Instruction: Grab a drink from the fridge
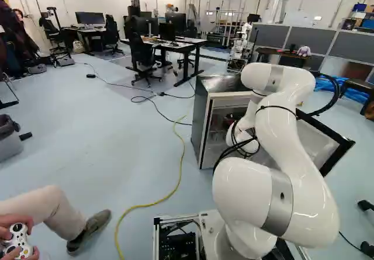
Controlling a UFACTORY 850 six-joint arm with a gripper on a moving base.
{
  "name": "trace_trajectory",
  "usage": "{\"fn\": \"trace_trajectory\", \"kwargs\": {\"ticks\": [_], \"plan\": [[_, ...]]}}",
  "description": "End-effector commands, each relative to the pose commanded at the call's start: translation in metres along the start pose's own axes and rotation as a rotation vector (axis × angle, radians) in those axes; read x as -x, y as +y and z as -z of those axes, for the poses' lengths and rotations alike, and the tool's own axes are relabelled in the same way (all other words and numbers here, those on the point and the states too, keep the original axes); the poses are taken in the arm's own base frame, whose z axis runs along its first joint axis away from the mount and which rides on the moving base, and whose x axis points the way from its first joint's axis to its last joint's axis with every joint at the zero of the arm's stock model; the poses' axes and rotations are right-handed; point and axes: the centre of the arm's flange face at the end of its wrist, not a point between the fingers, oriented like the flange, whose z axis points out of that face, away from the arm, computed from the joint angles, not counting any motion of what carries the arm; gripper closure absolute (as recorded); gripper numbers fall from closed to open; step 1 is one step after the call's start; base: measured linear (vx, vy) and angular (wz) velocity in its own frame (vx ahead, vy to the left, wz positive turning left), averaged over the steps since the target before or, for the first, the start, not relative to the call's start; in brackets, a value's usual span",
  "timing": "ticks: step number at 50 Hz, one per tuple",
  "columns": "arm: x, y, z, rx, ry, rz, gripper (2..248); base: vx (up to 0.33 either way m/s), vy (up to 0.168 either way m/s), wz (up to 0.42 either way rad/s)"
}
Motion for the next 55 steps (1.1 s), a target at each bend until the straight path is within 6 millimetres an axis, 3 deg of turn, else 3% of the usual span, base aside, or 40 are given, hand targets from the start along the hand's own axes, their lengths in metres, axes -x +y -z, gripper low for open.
{"fn": "trace_trajectory", "kwargs": {"ticks": [55], "plan": [[-0.047, -0.013, 0.131, 0.064, -0.073, -0.063, 164, 0.0, 0.0, 0.0]]}}
